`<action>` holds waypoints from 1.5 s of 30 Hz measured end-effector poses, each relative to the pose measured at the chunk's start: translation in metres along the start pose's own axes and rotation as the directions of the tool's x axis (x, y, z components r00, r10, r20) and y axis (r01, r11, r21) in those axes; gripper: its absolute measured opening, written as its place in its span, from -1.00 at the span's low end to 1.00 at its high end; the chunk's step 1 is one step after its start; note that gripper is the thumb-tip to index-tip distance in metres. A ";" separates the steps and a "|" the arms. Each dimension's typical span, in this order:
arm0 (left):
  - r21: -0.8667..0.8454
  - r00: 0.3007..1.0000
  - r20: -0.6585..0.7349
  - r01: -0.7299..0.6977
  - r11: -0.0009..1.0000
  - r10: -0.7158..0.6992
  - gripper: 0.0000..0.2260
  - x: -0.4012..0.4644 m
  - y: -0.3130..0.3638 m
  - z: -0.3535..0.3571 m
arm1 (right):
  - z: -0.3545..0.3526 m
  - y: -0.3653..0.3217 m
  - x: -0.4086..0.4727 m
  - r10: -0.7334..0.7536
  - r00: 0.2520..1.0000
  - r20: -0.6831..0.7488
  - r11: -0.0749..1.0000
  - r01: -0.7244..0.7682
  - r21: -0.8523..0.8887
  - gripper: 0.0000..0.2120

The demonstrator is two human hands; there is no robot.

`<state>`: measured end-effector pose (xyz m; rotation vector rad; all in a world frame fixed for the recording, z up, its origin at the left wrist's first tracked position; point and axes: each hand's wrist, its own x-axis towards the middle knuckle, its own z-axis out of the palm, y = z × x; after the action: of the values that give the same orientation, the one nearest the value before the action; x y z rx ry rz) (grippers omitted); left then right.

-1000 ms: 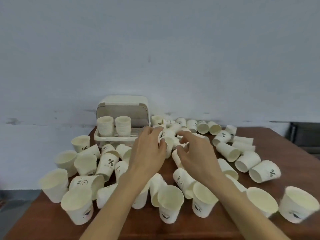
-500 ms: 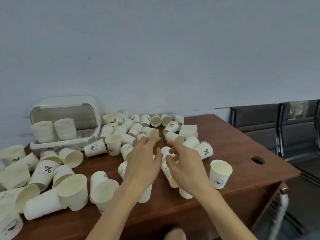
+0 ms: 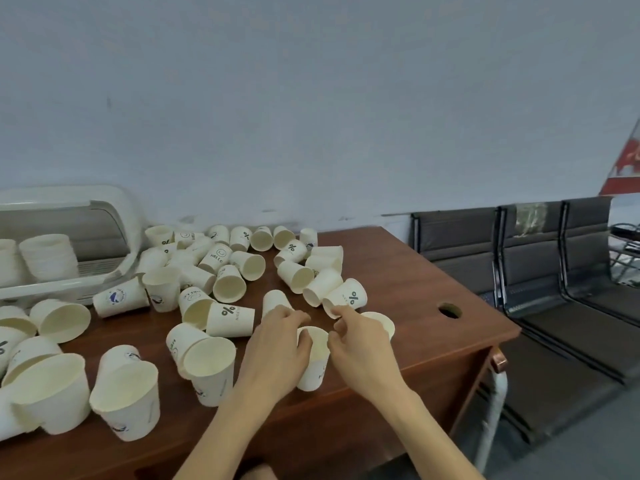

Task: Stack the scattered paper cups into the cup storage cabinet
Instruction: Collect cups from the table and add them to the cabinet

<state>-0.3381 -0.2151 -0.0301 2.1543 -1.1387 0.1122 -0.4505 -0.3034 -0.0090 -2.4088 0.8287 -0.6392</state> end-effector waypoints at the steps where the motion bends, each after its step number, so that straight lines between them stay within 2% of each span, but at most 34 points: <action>1: 0.014 1.000 0.005 0.007 1.000 -0.007 -0.73 -0.001 -0.001 0.003 | 0.001 0.003 0.000 0.007 1.000 0.000 1.000 -0.007 -0.002 -0.57; 10: 0.188 0.996 0.034 0.073 0.979 -0.081 -0.74 0.005 -0.022 -0.002 | 0.025 0.019 -0.003 0.018 0.997 0.081 0.997 -0.012 -0.076 -0.58; 14: 0.263 0.995 0.088 0.026 0.965 -0.050 -0.76 0.008 -0.029 -0.002 | 0.036 0.020 -0.001 0.027 0.988 0.153 0.988 -0.003 -0.151 -0.63; 17: 0.348 0.987 0.161 -0.039 0.937 -0.019 -0.75 0.015 -0.035 0.002 | 0.041 0.019 0.003 0.038 0.986 0.164 0.973 0.001 -0.231 -0.78; 19: 0.429 0.973 0.230 -0.096 0.898 -0.006 -0.72 0.020 -0.038 0.007 | 0.042 0.019 0.004 0.051 0.985 0.163 0.964 -0.005 -0.267 -0.85; 22: 0.574 0.948 0.318 -0.194 0.795 0.001 -0.67 0.025 -0.039 0.014 | 0.044 0.019 0.006 0.070 0.987 0.142 0.961 -0.029 -0.274 -0.86; 25: 0.655 0.941 0.338 -0.256 0.711 0.027 -0.67 0.029 -0.033 0.016 | 0.040 0.020 0.009 0.077 0.993 0.088 0.965 -0.052 -0.258 -0.85; 31: 0.696 0.962 0.262 -0.240 0.677 0.072 -0.71 0.041 -0.026 0.001 | 0.029 0.012 0.010 0.082 0.997 0.006 0.960 -0.077 -0.270 -0.86; 34: 0.693 0.975 0.210 -0.201 0.692 0.073 -0.73 0.045 -0.026 -0.013 | 0.025 0.004 0.012 0.078 0.996 -0.034 0.957 -0.084 -0.276 -0.87; 39: 0.656 0.994 0.096 -0.100 0.749 0.048 -0.80 0.048 -0.035 -0.038 | 0.027 -0.018 0.019 0.039 0.999 -0.020 0.964 -0.043 -0.264 -0.86; 45: 0.638 0.991 -0.037 -0.073 0.766 0.126 -0.84 0.035 -0.052 -0.077 | 0.040 -0.051 0.028 -0.067 0.997 -0.048 0.964 0.052 -0.260 -0.86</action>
<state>-0.2597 -0.1726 0.0137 2.6366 -1.2959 0.7246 -0.3861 -0.2745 -0.0013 -2.6703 0.9159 -0.6600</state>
